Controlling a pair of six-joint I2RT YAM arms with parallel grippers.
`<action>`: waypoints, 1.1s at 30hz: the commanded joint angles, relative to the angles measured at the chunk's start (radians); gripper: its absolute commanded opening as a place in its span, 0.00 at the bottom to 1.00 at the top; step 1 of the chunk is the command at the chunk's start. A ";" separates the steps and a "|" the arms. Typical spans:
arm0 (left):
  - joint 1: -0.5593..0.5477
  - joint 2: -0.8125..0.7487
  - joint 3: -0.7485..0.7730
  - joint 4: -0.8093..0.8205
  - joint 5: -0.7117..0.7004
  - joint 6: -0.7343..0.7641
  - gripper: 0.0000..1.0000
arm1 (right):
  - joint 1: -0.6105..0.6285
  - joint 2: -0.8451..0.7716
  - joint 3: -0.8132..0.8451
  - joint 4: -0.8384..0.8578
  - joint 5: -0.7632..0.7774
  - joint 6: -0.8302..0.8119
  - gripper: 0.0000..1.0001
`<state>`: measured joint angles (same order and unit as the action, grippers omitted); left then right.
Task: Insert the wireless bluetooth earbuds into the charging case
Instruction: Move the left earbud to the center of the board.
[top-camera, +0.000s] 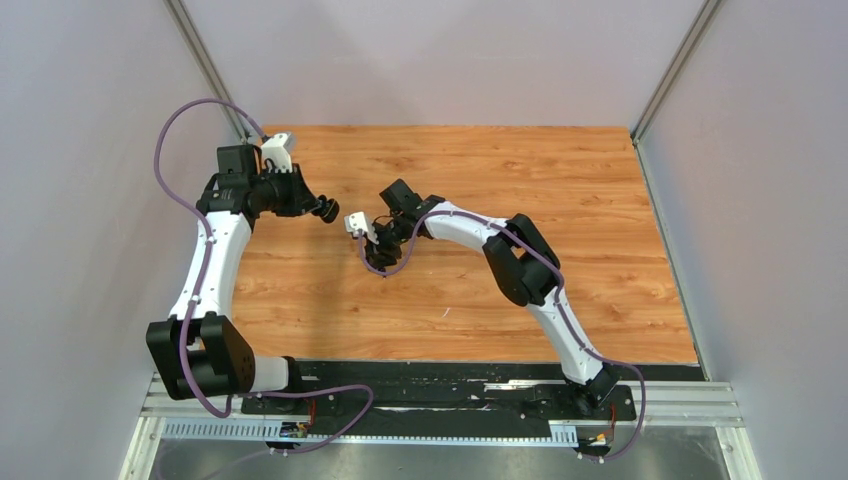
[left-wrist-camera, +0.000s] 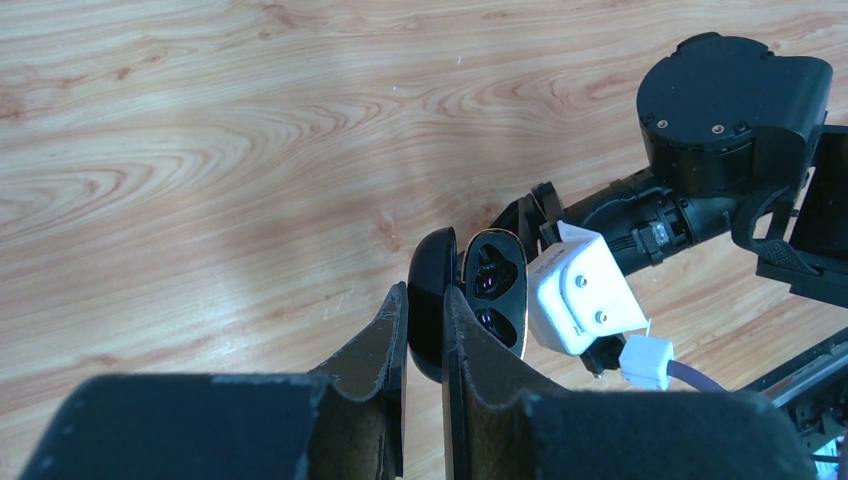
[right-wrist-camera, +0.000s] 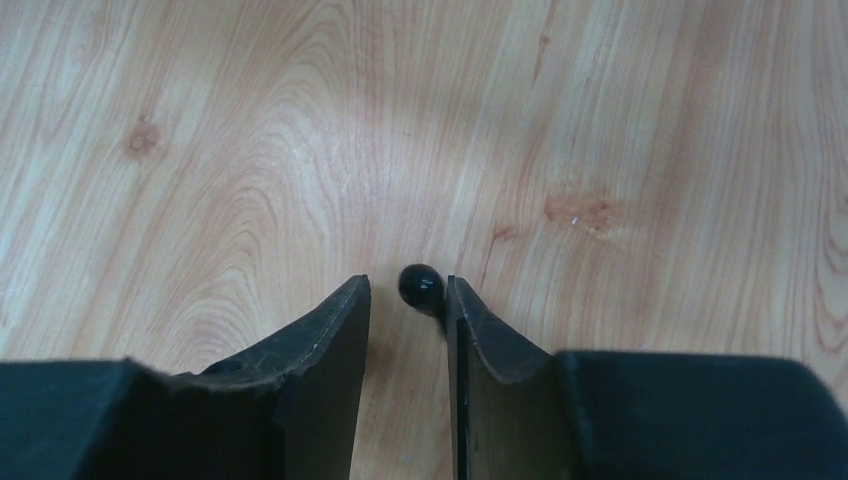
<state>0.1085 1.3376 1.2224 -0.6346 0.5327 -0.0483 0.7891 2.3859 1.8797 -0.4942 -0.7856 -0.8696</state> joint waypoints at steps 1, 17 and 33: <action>0.012 0.002 0.030 0.009 0.018 -0.015 0.00 | 0.006 0.027 0.040 0.046 -0.004 -0.013 0.31; 0.012 0.010 0.046 0.008 0.034 -0.021 0.00 | -0.046 -0.069 -0.035 0.080 0.054 0.217 0.10; 0.010 0.065 0.041 0.061 0.083 -0.080 0.00 | -0.126 -0.562 -0.717 0.336 0.710 0.725 0.00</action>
<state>0.1120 1.4006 1.2266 -0.6121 0.5831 -0.1024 0.6479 1.8648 1.2602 -0.2527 -0.3367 -0.2817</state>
